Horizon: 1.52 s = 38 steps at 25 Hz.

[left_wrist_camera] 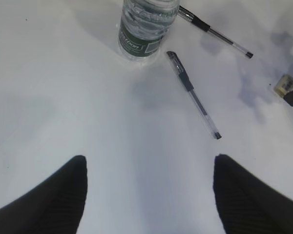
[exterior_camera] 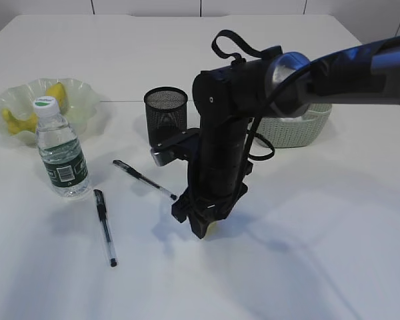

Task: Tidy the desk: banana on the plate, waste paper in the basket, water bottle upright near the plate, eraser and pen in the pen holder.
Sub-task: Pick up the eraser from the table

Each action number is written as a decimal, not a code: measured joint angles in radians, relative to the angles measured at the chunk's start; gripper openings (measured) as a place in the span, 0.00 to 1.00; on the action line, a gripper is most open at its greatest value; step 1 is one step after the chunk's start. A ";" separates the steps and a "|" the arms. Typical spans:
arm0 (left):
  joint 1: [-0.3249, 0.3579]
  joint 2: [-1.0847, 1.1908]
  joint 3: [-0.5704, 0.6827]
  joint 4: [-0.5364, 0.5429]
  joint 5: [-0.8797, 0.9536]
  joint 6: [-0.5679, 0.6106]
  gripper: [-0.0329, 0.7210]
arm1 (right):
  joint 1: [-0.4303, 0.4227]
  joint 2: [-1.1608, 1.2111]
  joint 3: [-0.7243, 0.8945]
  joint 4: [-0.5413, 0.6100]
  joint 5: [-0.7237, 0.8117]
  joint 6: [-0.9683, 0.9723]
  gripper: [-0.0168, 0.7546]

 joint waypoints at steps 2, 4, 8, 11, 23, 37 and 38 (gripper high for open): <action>0.000 0.000 0.000 0.000 0.000 0.000 0.81 | 0.000 0.006 -0.002 0.000 -0.002 0.000 0.60; 0.000 0.000 0.000 0.000 0.002 0.000 0.81 | 0.000 0.013 -0.004 0.000 -0.002 0.000 0.60; 0.000 0.000 0.000 0.000 0.002 0.000 0.81 | 0.002 0.030 -0.025 0.008 -0.004 0.000 0.60; 0.000 0.000 0.000 0.000 0.002 0.000 0.81 | 0.007 0.044 -0.043 0.016 -0.002 0.000 0.60; 0.000 0.013 0.000 0.000 0.004 0.000 0.81 | 0.011 0.062 -0.057 -0.004 0.015 0.020 0.56; 0.000 0.013 0.000 0.000 0.006 0.000 0.78 | 0.011 0.062 -0.058 -0.008 0.025 0.022 0.37; 0.000 0.013 0.000 0.000 0.006 0.000 0.78 | 0.011 0.062 -0.058 -0.008 0.026 0.022 0.37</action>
